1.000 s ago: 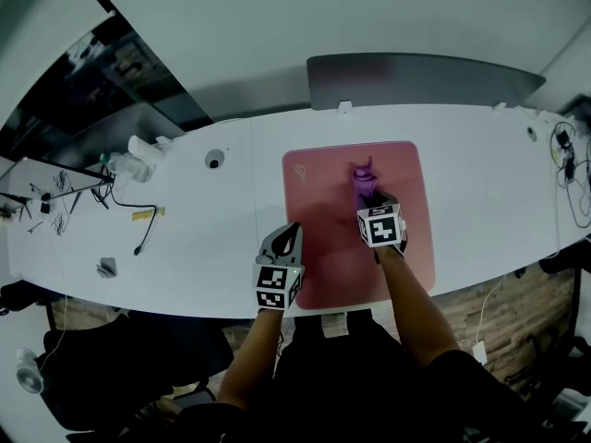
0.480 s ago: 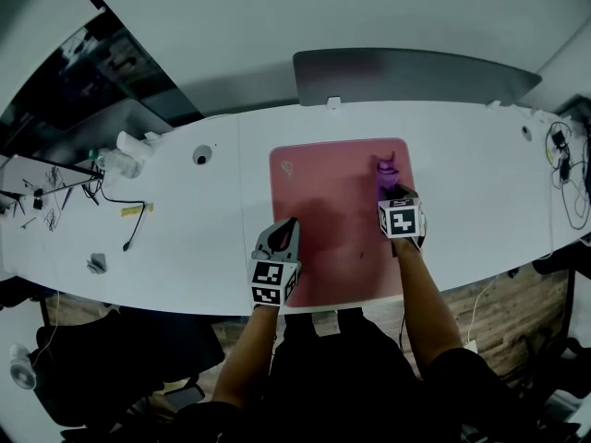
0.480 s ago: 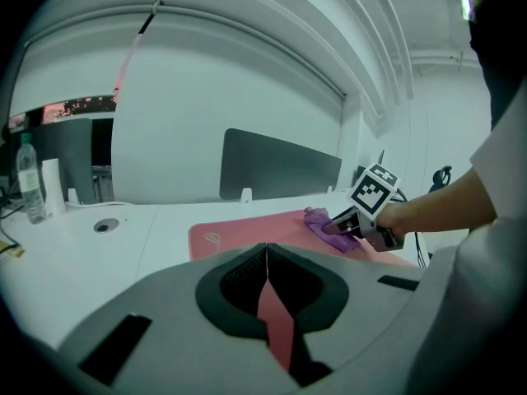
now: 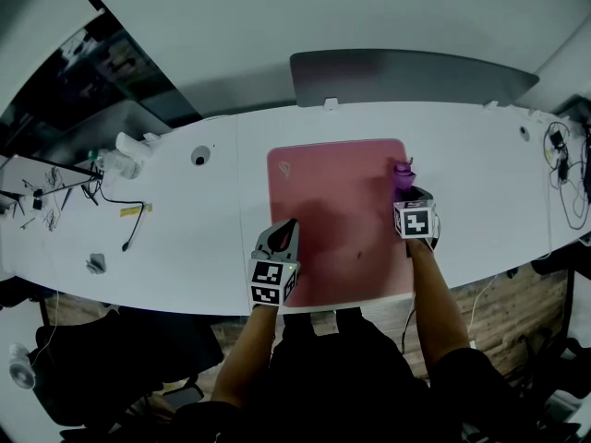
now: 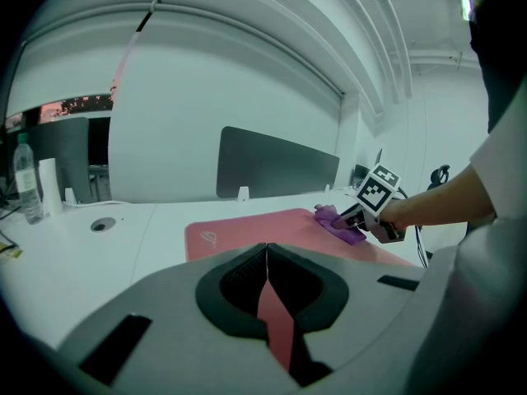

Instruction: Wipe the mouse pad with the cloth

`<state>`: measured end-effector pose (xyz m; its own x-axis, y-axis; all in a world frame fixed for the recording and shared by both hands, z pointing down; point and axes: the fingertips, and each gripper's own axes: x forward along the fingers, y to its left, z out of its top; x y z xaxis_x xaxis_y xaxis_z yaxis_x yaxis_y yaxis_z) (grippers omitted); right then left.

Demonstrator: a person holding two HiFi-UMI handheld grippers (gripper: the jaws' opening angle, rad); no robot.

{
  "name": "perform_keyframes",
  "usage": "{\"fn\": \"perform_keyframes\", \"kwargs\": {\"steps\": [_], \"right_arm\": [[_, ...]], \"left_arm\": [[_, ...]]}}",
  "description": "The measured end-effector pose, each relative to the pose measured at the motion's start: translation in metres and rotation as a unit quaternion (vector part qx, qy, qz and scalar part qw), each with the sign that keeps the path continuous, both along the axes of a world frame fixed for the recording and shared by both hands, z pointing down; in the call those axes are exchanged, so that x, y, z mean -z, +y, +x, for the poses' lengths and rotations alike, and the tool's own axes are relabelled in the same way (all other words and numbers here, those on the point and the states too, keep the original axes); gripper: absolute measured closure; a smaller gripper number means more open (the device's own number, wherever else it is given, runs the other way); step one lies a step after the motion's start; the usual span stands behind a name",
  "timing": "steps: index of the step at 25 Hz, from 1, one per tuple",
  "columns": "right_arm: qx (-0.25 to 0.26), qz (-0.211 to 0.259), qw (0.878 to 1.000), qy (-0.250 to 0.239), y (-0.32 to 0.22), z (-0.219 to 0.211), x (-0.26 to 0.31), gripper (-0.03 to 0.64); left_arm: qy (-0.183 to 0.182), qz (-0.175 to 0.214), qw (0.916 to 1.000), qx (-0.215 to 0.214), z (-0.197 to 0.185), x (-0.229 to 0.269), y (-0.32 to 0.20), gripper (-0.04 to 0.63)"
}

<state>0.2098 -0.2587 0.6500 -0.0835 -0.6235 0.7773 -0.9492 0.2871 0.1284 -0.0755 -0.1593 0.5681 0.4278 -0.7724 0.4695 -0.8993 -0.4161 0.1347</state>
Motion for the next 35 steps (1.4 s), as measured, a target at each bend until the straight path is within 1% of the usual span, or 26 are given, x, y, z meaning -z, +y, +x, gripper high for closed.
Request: {"fn": "perform_keyframes", "kwargs": {"steps": [4,7,9,14,17,19,21,24,28,31,35], "right_arm": [[0.01,-0.005,0.999,0.037,0.005,0.015,-0.003,0.508],[0.012,-0.007,0.999,0.042,0.004,0.013,-0.002,0.508],[0.025,0.0,0.999,0.036,0.005,0.001,0.005,0.508],[0.048,0.041,0.998,-0.015,0.005,-0.047,0.041,0.506],[0.085,0.056,0.995,-0.005,0.012,-0.084,0.055,0.506],[0.107,0.057,0.993,-0.008,0.021,-0.114,0.06,0.506],[0.119,0.054,0.991,-0.025,0.032,-0.144,0.062,0.506],[0.122,0.042,0.99,-0.057,0.051,-0.185,0.059,0.505],[0.13,0.02,0.988,-0.08,0.075,-0.233,0.048,0.505],[0.135,0.003,0.986,-0.097,0.093,-0.265,0.042,0.505],[0.141,-0.023,0.983,-0.115,0.114,-0.296,0.034,0.506]], "left_arm": [[-0.008,-0.005,1.0,0.001,-0.012,-0.003,0.005,0.572],[-0.011,-0.006,0.9999,0.008,-0.024,-0.001,0.007,0.572],[-0.012,-0.005,0.9999,0.008,-0.03,0.0,0.009,0.572],[-0.011,-0.007,0.9998,0.013,-0.045,0.002,0.016,0.572],[-0.008,-0.002,0.9999,0.015,-0.054,0.004,0.017,0.572],[-0.008,0.001,0.9999,0.014,-0.062,0.004,0.019,0.572],[-0.008,0.004,0.9999,0.014,-0.073,0.004,0.023,0.572],[-0.005,0.002,0.9999,0.014,-0.089,0.004,0.028,0.572],[-0.003,-0.001,1.0,0.006,-0.11,0.0,0.032,0.572],[-0.005,-0.003,1.0,-0.001,-0.124,-0.003,0.035,0.572],[-0.004,-0.01,0.9999,-0.006,-0.134,-0.006,0.04,0.572]]}}
